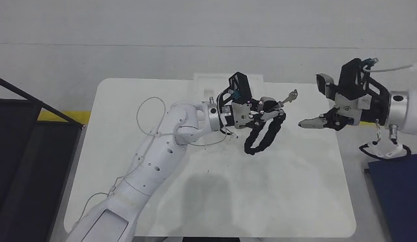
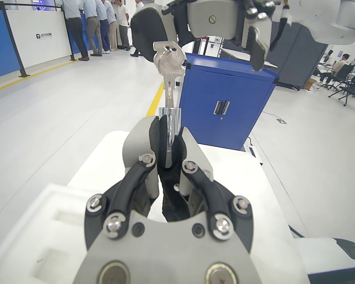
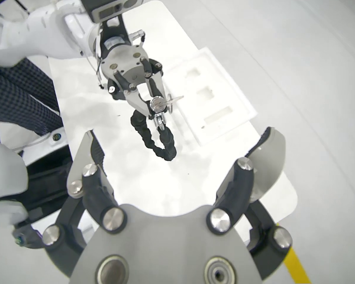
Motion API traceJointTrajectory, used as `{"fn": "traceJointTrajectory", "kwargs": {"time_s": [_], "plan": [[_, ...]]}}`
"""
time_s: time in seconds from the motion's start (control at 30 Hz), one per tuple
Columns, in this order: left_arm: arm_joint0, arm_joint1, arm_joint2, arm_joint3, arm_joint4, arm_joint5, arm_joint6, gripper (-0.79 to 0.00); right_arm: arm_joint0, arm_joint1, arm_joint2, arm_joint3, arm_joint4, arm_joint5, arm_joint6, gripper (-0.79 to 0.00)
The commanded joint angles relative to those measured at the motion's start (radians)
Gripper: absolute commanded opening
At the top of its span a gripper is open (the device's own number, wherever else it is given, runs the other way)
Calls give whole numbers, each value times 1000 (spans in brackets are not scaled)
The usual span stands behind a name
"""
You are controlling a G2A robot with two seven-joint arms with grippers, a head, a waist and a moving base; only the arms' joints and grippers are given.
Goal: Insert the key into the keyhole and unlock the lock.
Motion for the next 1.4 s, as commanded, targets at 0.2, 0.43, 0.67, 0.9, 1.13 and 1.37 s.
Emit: {"fn": "traceJointTrajectory", "kwargs": {"time_s": [0.2,0.43,0.67,0.9,1.13,1.37], "plan": [[-23,-8,27,35,-50,-3,-4,-785,-61,-2,51,-43,-287,-135,-226,0],[-36,-15,51,53,-72,-5,-1,-785,-104,-6,78,-89,-416,-73,-276,0],[-32,-16,59,59,-80,-1,5,-785,-135,-6,100,-122,-470,-99,-278,0],[-32,-18,67,59,-84,-1,4,-785,-148,-4,108,-134,-442,-162,-187,0],[-40,-20,76,68,-82,-7,2,-785,-150,-6,135,-127,-442,-115,-153,0],[-51,-16,79,81,-67,-31,-27,-785,-156,-15,154,-102,-425,-126,-192,0]]}}
